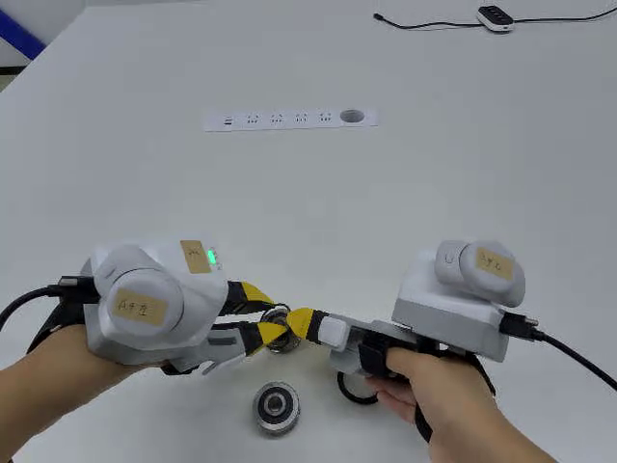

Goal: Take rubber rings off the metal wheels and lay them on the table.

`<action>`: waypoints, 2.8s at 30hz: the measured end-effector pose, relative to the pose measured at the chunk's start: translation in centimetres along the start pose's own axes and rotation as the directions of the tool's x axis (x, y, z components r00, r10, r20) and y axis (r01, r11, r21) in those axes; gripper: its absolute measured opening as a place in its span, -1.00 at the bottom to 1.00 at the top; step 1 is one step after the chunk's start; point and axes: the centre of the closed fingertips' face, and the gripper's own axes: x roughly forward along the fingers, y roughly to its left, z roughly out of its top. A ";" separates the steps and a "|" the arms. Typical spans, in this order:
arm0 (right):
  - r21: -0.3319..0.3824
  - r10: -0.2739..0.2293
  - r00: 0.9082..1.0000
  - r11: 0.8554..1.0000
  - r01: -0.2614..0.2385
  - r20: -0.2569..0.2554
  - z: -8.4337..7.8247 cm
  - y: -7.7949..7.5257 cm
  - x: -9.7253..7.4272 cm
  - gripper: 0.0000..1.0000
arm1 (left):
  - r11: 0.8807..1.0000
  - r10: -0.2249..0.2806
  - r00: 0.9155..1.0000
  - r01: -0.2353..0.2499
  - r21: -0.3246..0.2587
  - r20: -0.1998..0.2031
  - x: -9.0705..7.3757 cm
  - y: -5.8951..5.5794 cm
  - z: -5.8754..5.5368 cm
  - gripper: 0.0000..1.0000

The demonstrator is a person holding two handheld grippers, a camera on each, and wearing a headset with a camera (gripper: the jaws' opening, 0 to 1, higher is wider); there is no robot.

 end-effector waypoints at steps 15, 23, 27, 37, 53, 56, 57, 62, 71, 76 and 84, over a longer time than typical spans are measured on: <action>0.026 0.008 0.998 1.000 -0.010 0.060 1.9 0.5 -2.0 -0.97 | 0.991 0.100 0.993 -0.093 -0.101 0.063 -3.1 0.5 0.3 -0.55; 0.044 -0.020 0.997 0.999 0.017 0.075 1.4 -0.5 -3.6 -0.97 | 0.982 0.141 0.986 -0.128 -0.140 0.087 -4.4 0.2 0.4 -0.48; 0.053 -0.031 0.997 0.998 0.027 0.076 0.9 -0.8 -4.4 -0.97 | 0.976 0.164 0.982 -0.147 -0.163 0.096 -5.1 0.1 0.2 -0.47; 0.095 -0.060 0.995 0.994 0.052 0.081 -0.5 -2.0 -6.6 -0.97 | 0.956 0.206 0.971 -0.173 -0.238 0.124 -6.7 -0.6 -0.1 -0.37; 0.152 -0.130 0.989 0.981 0.118 0.076 -2.6 -4.3 -8.9 -0.96 | 0.936 0.226 0.965 -0.177 -0.304 0.136 -8.0 -2.2 -1.0 -0.28; 0.161 -0.146 0.987 0.978 0.132 0.074 -2.9 -4.6 -9.0 -0.96 | 0.934 0.228 0.964 -0.177 -0.311 0.137 -8.2 -2.5 -1.1 -0.28; 0.165 -0.153 0.986 0.976 0.139 0.073 -2.9 -4.7 -9.1 -0.96 | 0.935 0.227 0.965 -0.178 -0.306 0.133 -8.3 -2.7 -1.2 -0.28; 0.140 -0.180 0.981 0.975 0.170 0.065 -3.1 -5.1 -9.3 -0.95 | 0.932 0.237 0.964 -0.190 -0.310 0.123 -8.5 -2.8 -1.5 -0.27; 0.104 -0.205 0.978 0.974 0.199 0.050 -3.5 -5.4 -9.5 -0.84 | 0.925 0.248 0.961 -0.198 -0.323 0.122 -8.8 -3.3 -1.6 -0.27; 0.009 -0.217 0.976 0.976 0.217 0.035 -3.6 -5.2 -9.5 -0.77 | 0.925 0.251 0.961 -0.203 -0.321 0.118 -8.9 -3.4 -1.7 -0.27; -0.053 -0.233 0.971 0.970 0.236 0.053 -3.1 -5.3 -9.8 -0.66 | 0.921 0.266 0.956 -0.214 -0.327 0.123 -9.4 -3.3 -1.6 -0.27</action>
